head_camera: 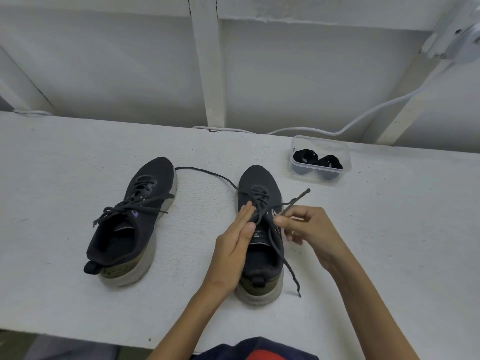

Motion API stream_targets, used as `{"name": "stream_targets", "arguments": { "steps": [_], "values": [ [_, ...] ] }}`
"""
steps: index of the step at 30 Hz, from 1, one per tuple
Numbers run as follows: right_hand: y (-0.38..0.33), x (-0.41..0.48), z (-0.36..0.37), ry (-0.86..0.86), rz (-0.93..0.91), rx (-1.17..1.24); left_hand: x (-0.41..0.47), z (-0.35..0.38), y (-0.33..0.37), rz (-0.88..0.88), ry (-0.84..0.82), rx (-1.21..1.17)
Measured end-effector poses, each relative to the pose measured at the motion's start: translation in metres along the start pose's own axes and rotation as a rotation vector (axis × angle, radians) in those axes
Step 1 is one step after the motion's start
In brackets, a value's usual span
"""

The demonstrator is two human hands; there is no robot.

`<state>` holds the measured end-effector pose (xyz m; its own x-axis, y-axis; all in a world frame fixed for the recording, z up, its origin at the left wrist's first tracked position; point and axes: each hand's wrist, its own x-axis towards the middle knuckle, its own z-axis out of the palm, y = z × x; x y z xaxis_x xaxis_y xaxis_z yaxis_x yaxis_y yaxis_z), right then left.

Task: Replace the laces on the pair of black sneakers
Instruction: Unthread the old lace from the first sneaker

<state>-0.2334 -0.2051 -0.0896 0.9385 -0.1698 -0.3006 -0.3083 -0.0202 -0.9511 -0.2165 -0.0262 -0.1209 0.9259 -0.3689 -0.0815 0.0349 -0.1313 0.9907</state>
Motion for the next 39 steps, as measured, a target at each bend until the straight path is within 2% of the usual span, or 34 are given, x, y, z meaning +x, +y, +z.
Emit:
{"name": "stream_targets", "arguments": {
  "steps": [3, 5, 7, 10, 12, 14, 19, 22, 26, 28, 34, 37, 39],
  "values": [
    [-0.004, 0.01, -0.015, 0.309, -0.054, 0.247, -0.001, 0.0, 0.0, -0.004, -0.005, -0.013],
    [-0.002, 0.016, -0.024, 0.414, -0.042, 0.368, 0.0, 0.0, -0.001, -0.014, -0.006, -0.039],
    [0.001, 0.016, -0.025, 0.352, -0.004, 0.359, 0.001, 0.001, -0.001, -0.028, -0.008, -0.08],
    [0.006, 0.005, -0.009, 0.064, 0.055, 0.149, 0.001, 0.001, -0.002, -0.031, -0.008, -0.092],
    [0.009, -0.003, 0.003, -0.056, 0.036, 0.047, 0.001, 0.0, -0.001, -0.024, -0.007, -0.086],
    [0.008, -0.002, 0.005, -0.019, -0.009, 0.055, 0.0, 0.0, 0.0, -0.015, -0.005, -0.065],
    [0.003, 0.01, -0.008, 0.266, -0.018, 0.287, -0.001, 0.0, 0.001, -0.005, 0.0, -0.025],
    [0.007, 0.009, 0.003, 0.212, 0.0, 0.27, -0.001, 0.0, 0.0, -0.004, 0.007, -0.021],
    [0.009, 0.001, 0.015, 0.012, -0.017, 0.12, 0.0, 0.0, 0.0, 0.005, 0.017, -0.014],
    [0.009, -0.001, 0.015, -0.003, -0.054, 0.096, 0.0, 0.0, 0.0, 0.014, 0.019, -0.008],
    [0.014, -0.002, 0.02, 0.097, -0.11, 0.191, -0.001, 0.001, 0.001, 0.013, 0.019, -0.004],
    [0.019, -0.002, 0.019, 0.237, -0.083, 0.263, -0.001, 0.0, 0.002, 0.007, 0.015, -0.015],
    [0.022, -0.001, 0.015, 0.34, -0.043, 0.186, -0.001, 0.0, 0.002, 0.01, 0.016, -0.023]
  ]
}}
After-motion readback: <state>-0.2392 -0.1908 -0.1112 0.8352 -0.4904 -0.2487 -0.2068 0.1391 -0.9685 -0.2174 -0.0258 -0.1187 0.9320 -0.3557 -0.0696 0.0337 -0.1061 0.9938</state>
